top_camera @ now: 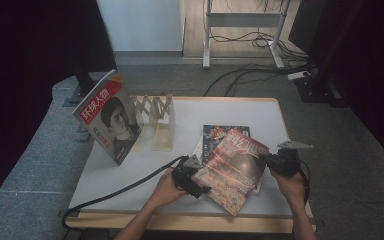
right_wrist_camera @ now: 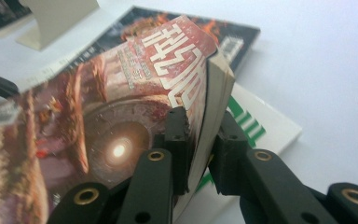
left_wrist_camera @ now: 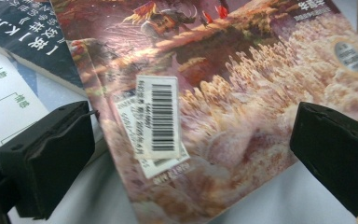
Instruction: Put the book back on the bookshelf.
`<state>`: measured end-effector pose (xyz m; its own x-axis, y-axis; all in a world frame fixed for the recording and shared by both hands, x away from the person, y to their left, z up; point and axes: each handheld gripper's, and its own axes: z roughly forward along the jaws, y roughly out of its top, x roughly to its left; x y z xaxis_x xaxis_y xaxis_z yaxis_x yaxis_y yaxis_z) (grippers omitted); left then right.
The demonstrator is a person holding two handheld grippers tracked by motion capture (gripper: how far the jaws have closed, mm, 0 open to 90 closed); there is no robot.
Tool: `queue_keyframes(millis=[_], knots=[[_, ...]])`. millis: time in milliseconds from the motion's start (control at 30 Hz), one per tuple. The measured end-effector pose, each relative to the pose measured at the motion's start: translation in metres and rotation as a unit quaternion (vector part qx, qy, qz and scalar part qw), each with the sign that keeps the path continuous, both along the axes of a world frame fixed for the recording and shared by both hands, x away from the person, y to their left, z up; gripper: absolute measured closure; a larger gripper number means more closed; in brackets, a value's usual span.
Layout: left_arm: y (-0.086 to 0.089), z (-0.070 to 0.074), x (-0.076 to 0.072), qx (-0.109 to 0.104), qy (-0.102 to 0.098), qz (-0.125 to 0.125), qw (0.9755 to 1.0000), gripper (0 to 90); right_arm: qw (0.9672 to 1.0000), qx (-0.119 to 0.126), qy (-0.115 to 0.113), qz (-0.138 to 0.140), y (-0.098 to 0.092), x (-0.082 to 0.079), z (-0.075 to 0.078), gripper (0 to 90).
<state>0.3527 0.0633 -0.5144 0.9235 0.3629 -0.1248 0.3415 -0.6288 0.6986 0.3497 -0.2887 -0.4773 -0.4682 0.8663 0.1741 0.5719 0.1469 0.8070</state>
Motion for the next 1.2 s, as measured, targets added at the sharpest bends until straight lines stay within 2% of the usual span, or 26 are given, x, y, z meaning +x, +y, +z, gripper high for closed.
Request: queue_keyframes(millis=[167,367,567,700,767,867,1033,1100,1133,1200], knots=[[0.007,-0.003,0.001,-0.004,0.008,0.004,1.0,0.4,0.9998,0.0,-0.018,0.012,0.008,0.0,0.012,79.5],[0.014,-0.002,0.005,0.002,0.024,0.004,0.9997,0.5,0.9989,-0.007,-0.031,0.034,0.02,0.002,0.026,80.6],[0.015,0.0,0.007,-0.001,0.01,0.008,0.9999,2.3,0.9973,-0.023,-0.047,0.052,0.03,-0.001,0.04,80.8],[0.018,0.003,0.011,-0.013,0.004,0.001,0.9999,9.3,0.996,-0.029,-0.058,0.062,0.033,-0.005,0.048,80.6],[0.018,0.003,0.015,-0.013,-0.003,0.014,0.9998,14.5,0.9953,-0.028,-0.065,0.066,0.034,-0.008,0.051,80.5],[0.019,0.003,0.02,-0.023,-0.001,0.015,0.9996,17.0,0.9943,-0.027,-0.074,0.072,0.035,-0.011,0.057,80.5],[0.018,0.001,0.022,-0.049,0.003,-0.009,0.9988,24.9,0.9921,-0.025,-0.088,0.086,0.039,-0.016,0.065,80.3],[0.017,0.002,0.021,-0.059,0.003,-0.023,0.998,31.2,0.9913,-0.026,-0.092,0.091,0.041,-0.017,0.068,80.2],[0.017,0.002,0.02,-0.06,0.001,-0.022,0.9979,35.3,0.9909,-0.026,-0.094,0.093,0.042,-0.017,0.069,80.2],[0.018,0.002,0.02,-0.06,0.006,-0.02,0.998,36.1,0.9903,-0.027,-0.096,0.096,0.044,-0.018,0.071,80.1]])
